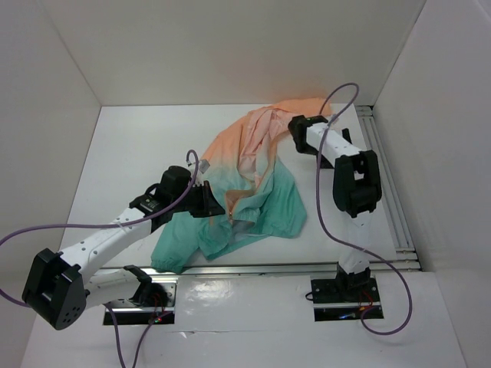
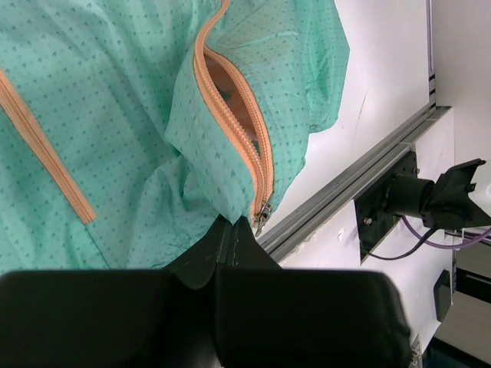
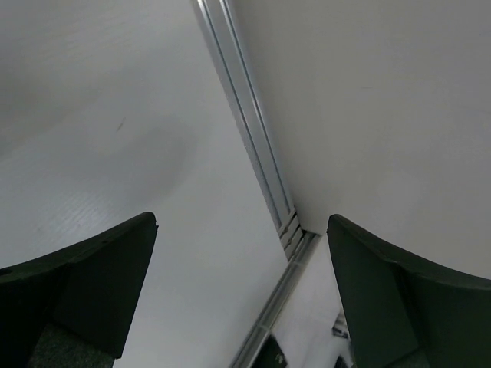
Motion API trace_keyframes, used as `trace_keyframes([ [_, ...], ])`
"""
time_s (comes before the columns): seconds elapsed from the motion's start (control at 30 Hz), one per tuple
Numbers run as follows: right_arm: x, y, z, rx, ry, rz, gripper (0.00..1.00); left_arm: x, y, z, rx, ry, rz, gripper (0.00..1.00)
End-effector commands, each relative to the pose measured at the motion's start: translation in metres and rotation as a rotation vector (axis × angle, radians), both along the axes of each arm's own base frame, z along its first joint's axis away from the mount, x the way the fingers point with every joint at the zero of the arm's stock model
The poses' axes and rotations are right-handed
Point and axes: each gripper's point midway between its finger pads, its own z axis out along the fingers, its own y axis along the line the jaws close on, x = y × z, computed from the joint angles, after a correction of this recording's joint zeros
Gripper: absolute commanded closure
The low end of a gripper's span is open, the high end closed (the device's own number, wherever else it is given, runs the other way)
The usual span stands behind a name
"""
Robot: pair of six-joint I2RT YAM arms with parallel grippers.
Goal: Zip up the jacket
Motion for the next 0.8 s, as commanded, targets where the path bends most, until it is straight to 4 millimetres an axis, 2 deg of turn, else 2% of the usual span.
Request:
trace_keyframes([
  [0.0,0.008,-0.006,0.015,0.095,-0.15,-0.092,0.0,0.004,-0.006,0.012,-0.037,-0.045,-0.016,1.0],
  [0.03,0.014,-0.002,0.028,0.147,-0.207,-0.067,0.0,0.004,-0.006,0.008,-0.027,-0.042,-0.021,1.0],
  [0.07,0.037,0.014,0.028,0.261,-0.272,0.003,0.0,0.004,-0.006,0.008,-0.027,-0.042,-0.021,1.0],
  [0.1,0.046,0.019,0.035,0.331,-0.324,0.038,0.0,0.004,-0.009,0.006,-0.031,-0.037,-0.03,1.0],
  [0.13,0.047,0.028,0.051,0.41,-0.393,0.087,0.0,0.004,-0.009,0.006,-0.031,-0.036,-0.03,1.0],
  [0.17,0.073,0.051,0.058,0.569,-0.472,0.204,0.0,0.006,-0.01,0.007,-0.03,-0.035,-0.03,1.0],
  [0.23,0.088,0.071,0.078,0.72,-0.558,0.347,0.0,0.008,-0.01,0.008,-0.035,-0.043,-0.03,1.0],
  [0.27,0.086,0.087,0.089,0.795,-0.591,0.434,0.0,0.008,-0.011,0.008,-0.035,-0.043,-0.03,1.0],
  [0.3,0.096,0.115,0.108,0.925,-0.627,0.606,0.0,0.008,-0.011,0.008,-0.035,-0.043,-0.03,1.0],
  [0.33,0.095,0.13,0.117,0.981,-0.63,0.688,0.0,0.008,-0.011,0.008,-0.035,-0.043,-0.03,1.0],
  [0.4,0.087,0.155,0.147,1.064,-0.672,0.819,0.0,0.01,-0.009,0.011,-0.035,-0.043,-0.021,1.0],
  [0.5,0.066,0.174,0.164,1.155,-0.7,0.857,0.0,0.012,-0.008,0.011,-0.03,-0.046,-0.013,1.0],
  [0.57,0.05,0.183,0.168,1.193,-0.698,0.87,0.0,0.011,-0.007,0.014,-0.035,-0.055,-0.013,1.0],
  [0.6,0.033,0.186,0.167,1.216,-0.701,0.861,0.0,0.011,-0.007,0.014,-0.035,-0.055,-0.013,1.0],
  [0.63,0.02,0.197,0.164,1.238,-0.685,0.879,0.0,0.011,-0.007,0.017,-0.04,-0.063,-0.013,1.0],
  [0.67,0.004,0.197,0.177,1.236,-0.727,0.88,0.0,0.012,-0.004,0.013,-0.035,-0.056,-0.004,1.0],
  [0.7,-0.007,0.195,0.158,1.237,-0.727,0.822,0.0,0.012,-0.004,0.013,-0.035,-0.056,-0.004,1.0],
  [0.77,-0.032,0.207,0.151,1.26,-0.732,0.822,0.0,0.009,-0.004,0.009,-0.035,-0.045,-0.012,1.0],
])
